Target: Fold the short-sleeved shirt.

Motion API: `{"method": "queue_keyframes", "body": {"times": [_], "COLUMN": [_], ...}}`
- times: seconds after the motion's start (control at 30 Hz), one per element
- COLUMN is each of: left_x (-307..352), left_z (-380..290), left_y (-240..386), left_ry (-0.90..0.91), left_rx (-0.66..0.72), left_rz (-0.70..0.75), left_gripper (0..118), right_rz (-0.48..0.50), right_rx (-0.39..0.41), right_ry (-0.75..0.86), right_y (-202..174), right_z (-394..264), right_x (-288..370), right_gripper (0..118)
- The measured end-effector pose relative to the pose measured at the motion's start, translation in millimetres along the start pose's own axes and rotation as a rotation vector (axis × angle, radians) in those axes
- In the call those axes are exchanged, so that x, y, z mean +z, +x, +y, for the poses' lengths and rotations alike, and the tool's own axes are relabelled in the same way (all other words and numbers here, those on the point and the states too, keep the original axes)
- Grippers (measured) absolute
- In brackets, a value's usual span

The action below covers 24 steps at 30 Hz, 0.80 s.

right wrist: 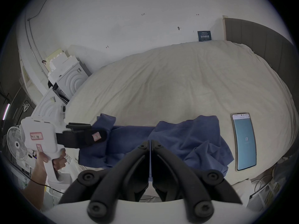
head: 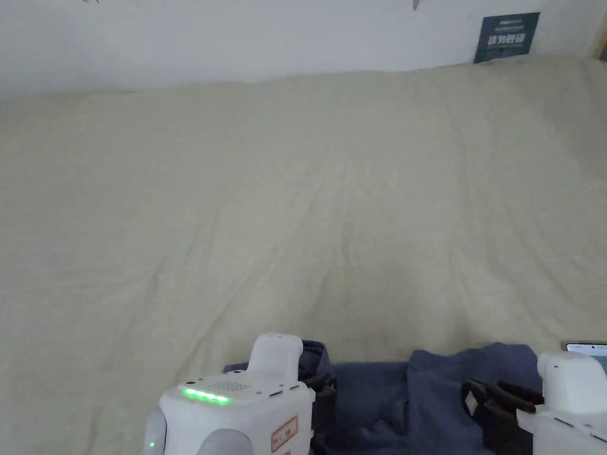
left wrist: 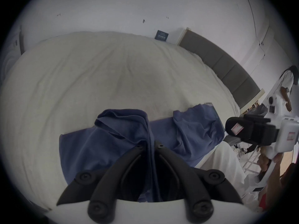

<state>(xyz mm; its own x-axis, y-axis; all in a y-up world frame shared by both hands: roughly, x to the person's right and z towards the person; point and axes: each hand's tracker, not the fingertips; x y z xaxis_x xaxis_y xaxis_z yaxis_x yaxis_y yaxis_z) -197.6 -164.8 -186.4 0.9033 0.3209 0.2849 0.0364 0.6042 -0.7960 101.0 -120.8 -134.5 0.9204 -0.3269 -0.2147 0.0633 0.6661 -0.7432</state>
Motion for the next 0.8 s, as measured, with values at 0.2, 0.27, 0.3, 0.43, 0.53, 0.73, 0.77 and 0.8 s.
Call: {"method": "queue_keyframes", "body": {"times": [0.2,0.27,0.3,0.43,0.53,0.73,0.77,0.8], "left_x": [-27,-25,-24,4,33,62,61,59], "left_z": [-10,-10,-9,-1,3,-1,-5,-8], "left_y": [5,3,4,12,10,-22,-32,-35], "left_ry": [-0.064,-0.057,-0.061,0.019,0.092,0.134,0.122,0.119], "left_rx": [0.012,0.070,0.094,0.018,-0.072,0.083,0.101,0.099], "left_rz": [-0.015,-0.059,-0.080,-0.037,0.069,0.105,0.133,0.138], "left_gripper": [10,42,68,111,108,9,7,4], "right_rz": [-0.028,-0.030,-0.029,-0.017,-0.036,-0.008,-0.008,-0.006], "right_rx": [0.025,0.030,0.031,0.028,0.035,-0.002,-0.002,0.000], "right_ry": [-0.005,-0.010,-0.010,-0.005,0.004,0.015,0.017,0.018], "right_y": [7,7,6,0,0,2,0,-1], "right_z": [0,-1,-1,-1,-1,-2,-3,-3], "right_x": [-1,-2,-3,-1,1,4,4,4], "right_gripper": [5,5,5,5,5,5,5,5]}}
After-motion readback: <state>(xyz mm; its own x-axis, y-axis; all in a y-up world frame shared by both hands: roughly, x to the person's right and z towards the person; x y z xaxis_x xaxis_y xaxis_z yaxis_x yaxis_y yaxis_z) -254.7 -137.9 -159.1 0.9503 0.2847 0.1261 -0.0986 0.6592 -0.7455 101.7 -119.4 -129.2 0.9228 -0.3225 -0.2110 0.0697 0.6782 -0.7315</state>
